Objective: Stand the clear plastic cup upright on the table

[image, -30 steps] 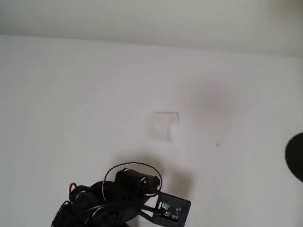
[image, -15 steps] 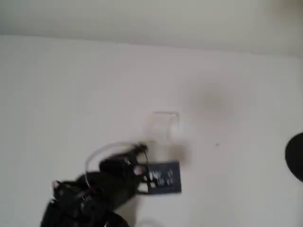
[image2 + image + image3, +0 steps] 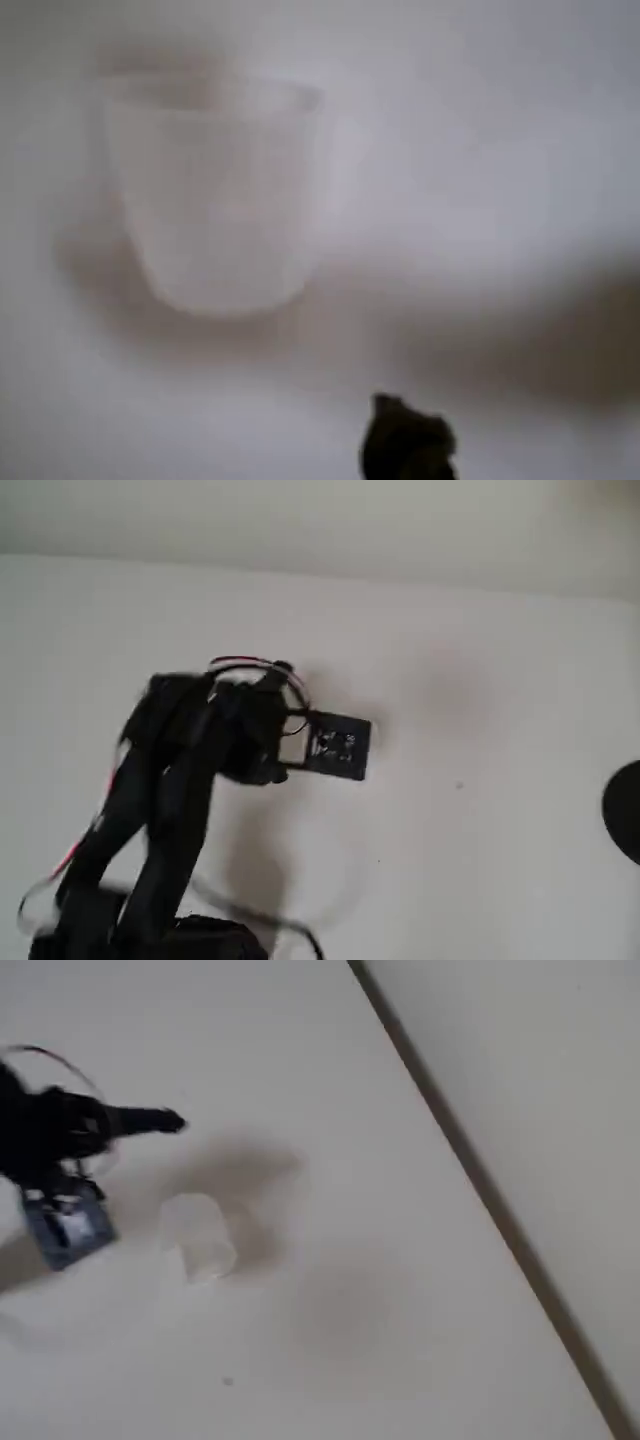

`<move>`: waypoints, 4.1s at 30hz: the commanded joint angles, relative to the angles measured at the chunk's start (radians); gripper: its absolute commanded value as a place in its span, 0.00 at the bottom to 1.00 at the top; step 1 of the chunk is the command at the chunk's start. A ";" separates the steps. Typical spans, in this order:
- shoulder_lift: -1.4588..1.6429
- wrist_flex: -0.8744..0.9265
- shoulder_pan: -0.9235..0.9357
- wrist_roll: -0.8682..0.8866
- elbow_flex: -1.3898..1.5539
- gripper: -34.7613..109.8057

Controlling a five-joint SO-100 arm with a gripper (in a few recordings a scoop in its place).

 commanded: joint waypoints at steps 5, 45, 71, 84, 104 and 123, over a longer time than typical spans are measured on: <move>-0.391 -0.054 0.130 0.048 -0.255 0.64; -0.087 0.084 0.179 -0.313 -0.548 0.33; 0.399 -0.798 0.339 -1.197 0.221 0.33; 0.687 -1.525 0.209 -1.439 1.075 0.34; -0.270 -2.569 0.187 -1.451 1.108 0.35; -1.028 -3.023 0.236 -1.517 0.732 0.46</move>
